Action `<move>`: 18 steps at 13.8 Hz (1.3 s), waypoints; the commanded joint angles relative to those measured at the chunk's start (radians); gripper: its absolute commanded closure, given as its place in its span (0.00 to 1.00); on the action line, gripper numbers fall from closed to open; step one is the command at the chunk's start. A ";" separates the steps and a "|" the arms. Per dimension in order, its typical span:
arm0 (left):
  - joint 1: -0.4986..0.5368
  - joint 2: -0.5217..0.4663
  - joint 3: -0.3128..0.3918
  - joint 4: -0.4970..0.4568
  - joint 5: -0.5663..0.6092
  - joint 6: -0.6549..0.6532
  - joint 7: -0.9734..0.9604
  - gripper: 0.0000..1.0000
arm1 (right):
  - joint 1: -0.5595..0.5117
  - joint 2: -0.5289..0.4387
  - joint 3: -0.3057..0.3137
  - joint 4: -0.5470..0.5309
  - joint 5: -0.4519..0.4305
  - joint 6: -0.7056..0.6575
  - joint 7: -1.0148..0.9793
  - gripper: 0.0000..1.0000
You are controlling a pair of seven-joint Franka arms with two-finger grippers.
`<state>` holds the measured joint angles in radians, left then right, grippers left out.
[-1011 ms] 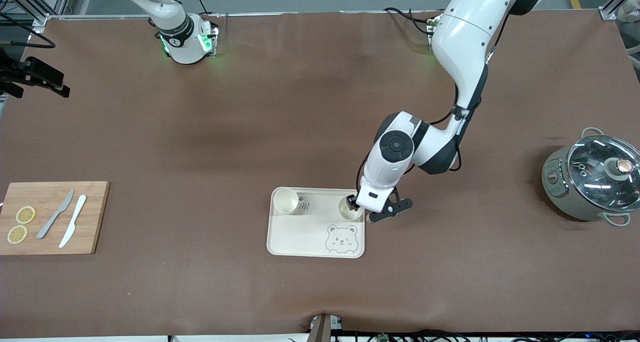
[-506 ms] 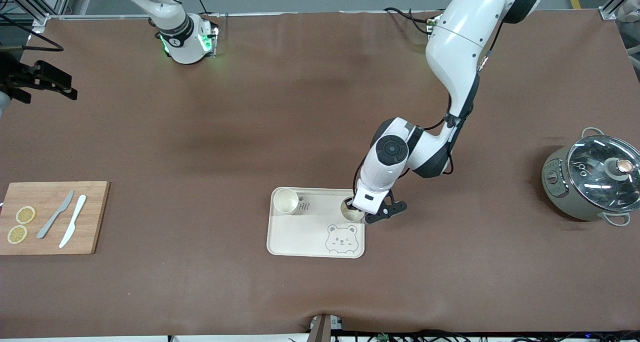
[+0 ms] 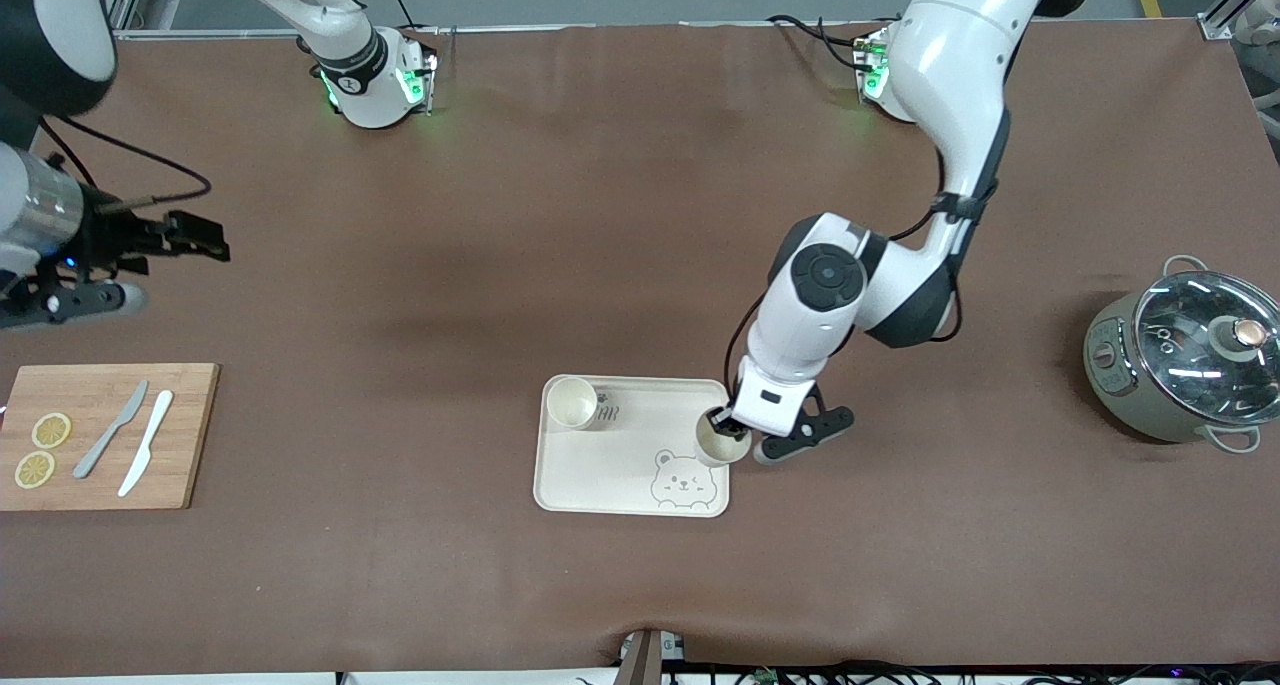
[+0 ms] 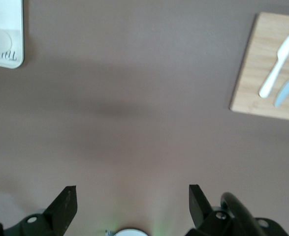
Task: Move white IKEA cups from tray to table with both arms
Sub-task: 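Lift the cup with the left gripper while the right gripper reaches the tray, then set the cup down beside the pot while the right gripper grasps the other cup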
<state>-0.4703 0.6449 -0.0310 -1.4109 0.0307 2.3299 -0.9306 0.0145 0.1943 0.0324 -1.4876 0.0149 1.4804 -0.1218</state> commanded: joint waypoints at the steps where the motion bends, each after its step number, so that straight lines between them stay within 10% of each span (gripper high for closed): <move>1: 0.080 -0.102 -0.003 -0.033 0.021 -0.146 0.109 1.00 | 0.051 0.071 0.000 0.015 0.019 0.062 0.065 0.00; 7: 0.287 -0.136 -0.006 -0.186 0.023 -0.225 0.234 1.00 | 0.081 0.233 -0.002 0.015 0.141 0.274 0.246 0.00; 12: 0.443 -0.119 -0.004 -0.422 0.021 0.121 0.321 1.00 | 0.180 0.342 0.000 0.015 0.168 0.450 0.503 0.00; 18: 0.470 -0.129 -0.030 -0.465 0.011 0.129 0.355 1.00 | 0.344 0.447 -0.003 0.016 0.155 0.627 0.792 0.00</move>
<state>-0.0027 0.5629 -0.0391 -1.8359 0.0313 2.4545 -0.5779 0.3093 0.6093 0.0378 -1.4888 0.1719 2.0724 0.5735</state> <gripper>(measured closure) 0.965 0.000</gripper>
